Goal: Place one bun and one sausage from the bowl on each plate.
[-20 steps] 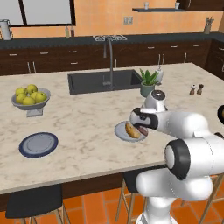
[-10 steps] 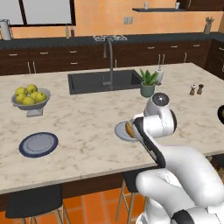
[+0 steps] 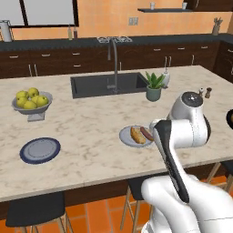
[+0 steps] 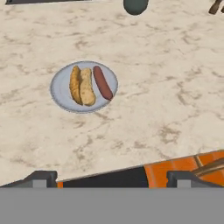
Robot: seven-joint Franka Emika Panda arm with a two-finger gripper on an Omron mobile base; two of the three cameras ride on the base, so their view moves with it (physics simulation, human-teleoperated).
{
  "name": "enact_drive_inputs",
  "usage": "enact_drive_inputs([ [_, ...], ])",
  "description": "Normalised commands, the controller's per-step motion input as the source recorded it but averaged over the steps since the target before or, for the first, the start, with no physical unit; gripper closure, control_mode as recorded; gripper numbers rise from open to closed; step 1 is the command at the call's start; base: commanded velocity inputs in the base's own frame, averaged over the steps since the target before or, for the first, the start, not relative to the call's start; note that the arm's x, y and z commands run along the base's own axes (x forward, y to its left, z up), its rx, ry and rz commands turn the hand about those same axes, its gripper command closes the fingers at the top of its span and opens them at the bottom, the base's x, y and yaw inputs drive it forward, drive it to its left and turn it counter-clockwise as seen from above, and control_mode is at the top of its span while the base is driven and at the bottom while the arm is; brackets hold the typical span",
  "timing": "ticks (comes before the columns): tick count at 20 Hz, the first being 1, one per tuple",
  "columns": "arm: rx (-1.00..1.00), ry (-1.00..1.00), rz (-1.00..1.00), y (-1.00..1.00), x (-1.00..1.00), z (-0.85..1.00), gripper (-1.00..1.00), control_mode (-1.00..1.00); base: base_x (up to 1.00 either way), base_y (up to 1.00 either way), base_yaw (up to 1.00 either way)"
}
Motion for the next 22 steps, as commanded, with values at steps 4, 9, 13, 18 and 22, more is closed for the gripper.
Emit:
enact_drive_inputs([
  [4,0.00,-0.37,0.16,0.14,-0.74,0.00,-1.00,-1.00,0.00,0.00,0.00],
  [9,0.00,-0.06,0.02,0.00,-0.12,0.00,-1.00,-1.00,0.00,0.00,0.00],
  [13,0.00,0.00,0.00,0.00,0.00,0.00,-1.00,-1.00,0.00,0.00,0.00],
  [18,0.00,0.00,0.00,0.00,0.00,0.00,-1.00,1.00,-0.04,-0.19,0.00],
  [22,0.00,0.00,0.00,0.00,0.00,0.00,-1.00,1.00,-0.15,-0.87,-0.03],
])
